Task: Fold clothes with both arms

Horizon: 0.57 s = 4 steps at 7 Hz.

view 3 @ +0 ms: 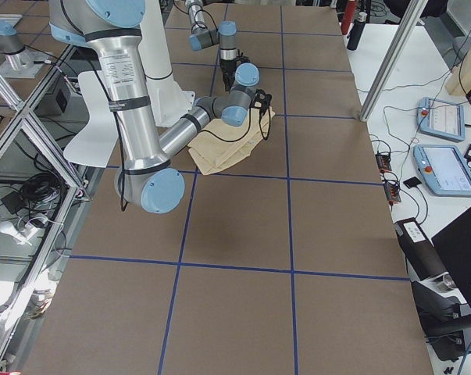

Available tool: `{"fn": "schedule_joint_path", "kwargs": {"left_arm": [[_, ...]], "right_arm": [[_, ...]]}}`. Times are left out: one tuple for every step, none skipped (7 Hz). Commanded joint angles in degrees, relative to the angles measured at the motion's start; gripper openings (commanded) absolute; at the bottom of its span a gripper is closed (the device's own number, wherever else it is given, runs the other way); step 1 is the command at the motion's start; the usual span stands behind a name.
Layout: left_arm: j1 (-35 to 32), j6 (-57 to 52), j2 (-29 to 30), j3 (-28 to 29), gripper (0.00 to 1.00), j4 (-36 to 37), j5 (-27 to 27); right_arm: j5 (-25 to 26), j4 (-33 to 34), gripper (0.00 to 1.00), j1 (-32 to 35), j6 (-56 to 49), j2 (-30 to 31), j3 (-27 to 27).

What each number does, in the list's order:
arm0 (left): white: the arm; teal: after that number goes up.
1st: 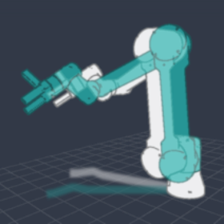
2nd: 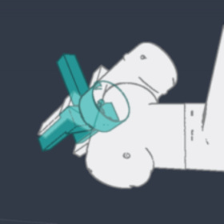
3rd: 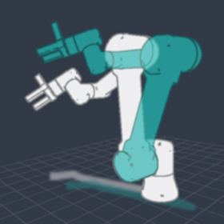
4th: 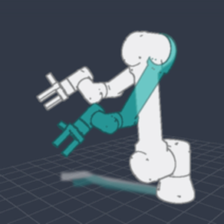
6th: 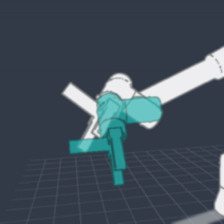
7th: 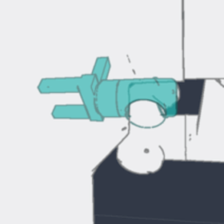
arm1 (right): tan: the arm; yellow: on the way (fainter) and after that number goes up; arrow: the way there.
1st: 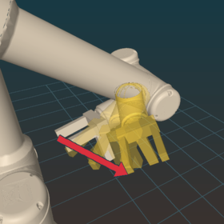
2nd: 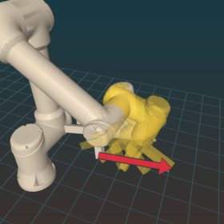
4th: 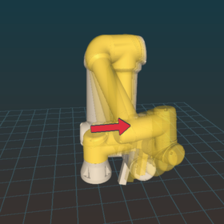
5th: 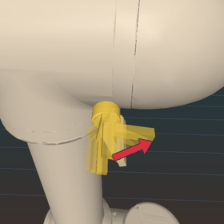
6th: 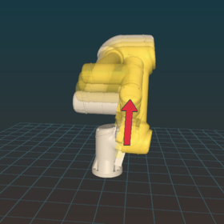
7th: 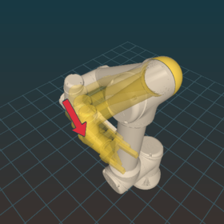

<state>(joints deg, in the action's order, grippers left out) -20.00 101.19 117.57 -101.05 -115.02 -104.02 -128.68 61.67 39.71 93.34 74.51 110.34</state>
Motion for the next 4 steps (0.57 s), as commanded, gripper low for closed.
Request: {"fn": "schedule_joint_path", "kwargs": {"left_arm": [[0.0,-0.1,0.2,2.0,0.97,0.1,0.7],[-0.1,-0.2,0.2,2.3,0.97,0.1,1.6],[-0.1,-0.1,0.2,2.5,0.96,0.1,1.7],[0.0,-0.1,0.3,3.0,0.96,0.1,1.7]], "right_arm": [[0.2,0.0,1.00,-0.2,0.0,-0.2,0.0],[0.3,0.0,1.00,-0.2,0.0,-0.2,0.0],[0.3,0.0,1.00,-0.2,0.0,-0.2,0.0],[0.3,0.0,1.00,-0.5,0.1,-0.2,-0.2]]}}
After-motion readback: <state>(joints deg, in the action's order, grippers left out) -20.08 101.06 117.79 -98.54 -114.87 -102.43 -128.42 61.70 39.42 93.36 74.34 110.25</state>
